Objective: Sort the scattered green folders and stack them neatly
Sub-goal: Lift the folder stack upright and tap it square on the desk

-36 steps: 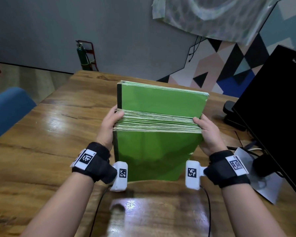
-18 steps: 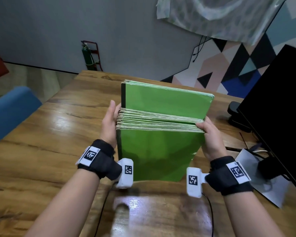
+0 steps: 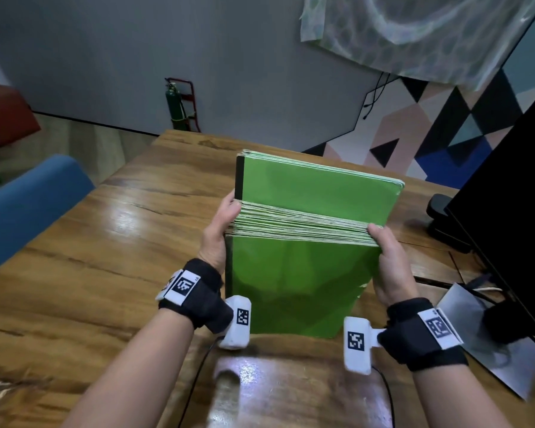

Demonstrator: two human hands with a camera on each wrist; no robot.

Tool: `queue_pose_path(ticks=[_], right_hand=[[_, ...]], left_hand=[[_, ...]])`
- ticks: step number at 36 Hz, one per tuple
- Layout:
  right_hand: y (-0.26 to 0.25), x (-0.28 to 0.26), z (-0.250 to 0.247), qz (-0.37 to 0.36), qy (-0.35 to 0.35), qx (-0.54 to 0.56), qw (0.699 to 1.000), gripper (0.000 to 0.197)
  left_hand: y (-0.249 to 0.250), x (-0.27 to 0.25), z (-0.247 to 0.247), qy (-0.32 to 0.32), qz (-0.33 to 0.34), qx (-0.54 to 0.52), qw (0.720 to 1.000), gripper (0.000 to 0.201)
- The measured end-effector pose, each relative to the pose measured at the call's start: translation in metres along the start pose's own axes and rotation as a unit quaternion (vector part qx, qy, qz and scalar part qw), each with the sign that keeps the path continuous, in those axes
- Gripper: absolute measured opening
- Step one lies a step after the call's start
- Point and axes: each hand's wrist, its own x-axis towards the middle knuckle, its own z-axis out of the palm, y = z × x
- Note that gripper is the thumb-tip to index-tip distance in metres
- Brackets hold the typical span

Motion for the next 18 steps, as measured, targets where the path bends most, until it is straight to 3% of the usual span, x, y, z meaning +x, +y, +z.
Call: queue_pose_path(ticks=[1,5,9,12,16,18], right_hand=[[0.002,0.001,0.000,-0.007,0.006,-0.007,1.000,0.100],[0.005,-0.003,0.002,-0.034,0.002,-0.032,0.999,0.067],[0.020,-0.016,-0.002,-0.048,-0.021,-0.009,0.999,0.084],[0.036,-0.020,-0.014,-0.025,-0.059,-0.075,0.995,0.109],[0.059,-0.022,-0.029,0.011,-0.136,-0.135,0.981,0.111],[0.070,-0.028,-0.033,0.026,-0.156,-0.169,0.973,0.097]], left_hand=[[-0.003,0.000,-0.001,-0.003,0.002,-0.004,1.000,0.075],[-0.020,-0.001,-0.009,-0.011,0.026,0.066,0.997,0.109],[-0.042,0.005,-0.030,-0.043,-0.020,0.163,0.985,0.120],[-0.053,0.010,-0.048,-0.085,-0.071,0.260,0.959,0.130],[-0.061,0.007,-0.062,-0.155,-0.110,0.340,0.921,0.135],[-0.070,0.003,-0.069,-0.173,-0.127,0.368,0.905,0.136]])
